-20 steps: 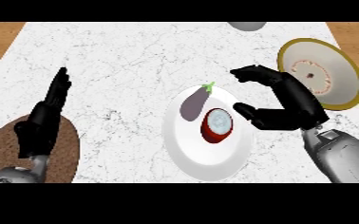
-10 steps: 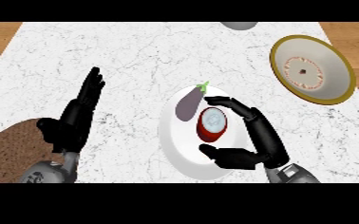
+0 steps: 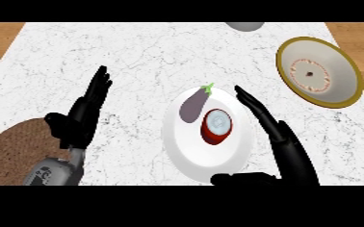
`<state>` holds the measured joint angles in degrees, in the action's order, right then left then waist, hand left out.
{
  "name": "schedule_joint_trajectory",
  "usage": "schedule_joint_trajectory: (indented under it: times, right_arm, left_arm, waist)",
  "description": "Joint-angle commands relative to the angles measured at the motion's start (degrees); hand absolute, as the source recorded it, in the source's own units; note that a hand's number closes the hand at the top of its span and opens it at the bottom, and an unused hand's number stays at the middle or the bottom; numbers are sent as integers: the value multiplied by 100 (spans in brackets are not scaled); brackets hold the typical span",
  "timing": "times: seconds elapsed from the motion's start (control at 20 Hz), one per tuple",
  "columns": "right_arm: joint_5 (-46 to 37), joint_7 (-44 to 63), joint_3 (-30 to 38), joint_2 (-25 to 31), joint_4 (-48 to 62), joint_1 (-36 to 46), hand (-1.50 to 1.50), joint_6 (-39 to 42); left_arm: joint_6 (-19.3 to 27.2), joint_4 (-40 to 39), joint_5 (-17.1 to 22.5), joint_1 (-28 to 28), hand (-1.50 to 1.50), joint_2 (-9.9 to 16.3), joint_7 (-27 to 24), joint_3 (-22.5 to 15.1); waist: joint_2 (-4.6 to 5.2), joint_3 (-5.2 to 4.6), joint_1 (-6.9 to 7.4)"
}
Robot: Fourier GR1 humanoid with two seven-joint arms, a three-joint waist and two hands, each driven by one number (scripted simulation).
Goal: Pick the can from the plate and place it in the bowl
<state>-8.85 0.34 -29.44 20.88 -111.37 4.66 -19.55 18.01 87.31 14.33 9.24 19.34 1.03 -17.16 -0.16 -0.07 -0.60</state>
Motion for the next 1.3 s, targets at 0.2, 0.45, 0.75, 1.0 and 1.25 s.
schedule_joint_trajectory:
  times: [0.2,0.45,0.75,1.0,1.25]
  right_arm:
    - [-112,2698,424,239,-674,1068,-150,882]
    - [-113,3708,170,329,-400,1232,-150,1424]
    - [103,3837,387,199,442,1585,-150,2145]
    - [-133,3131,404,-77,746,1006,-150,2413]
    - [-393,3186,618,-545,569,889,-150,2725]
  left_arm:
    - [-252,-438,3,408,0,-204,-24,277]
    - [-233,88,-155,25,0,-62,102,182]
    - [-165,25,-458,-41,0,-393,47,32]
    - [-296,-198,-580,35,0,-624,36,258]
    - [-676,-69,-597,-1,0,-652,135,681]
  waist:
    - [20,-2,41]
    - [6,1,100]
    - [20,6,95]
    - [19,7,70]
    - [14,6,63]
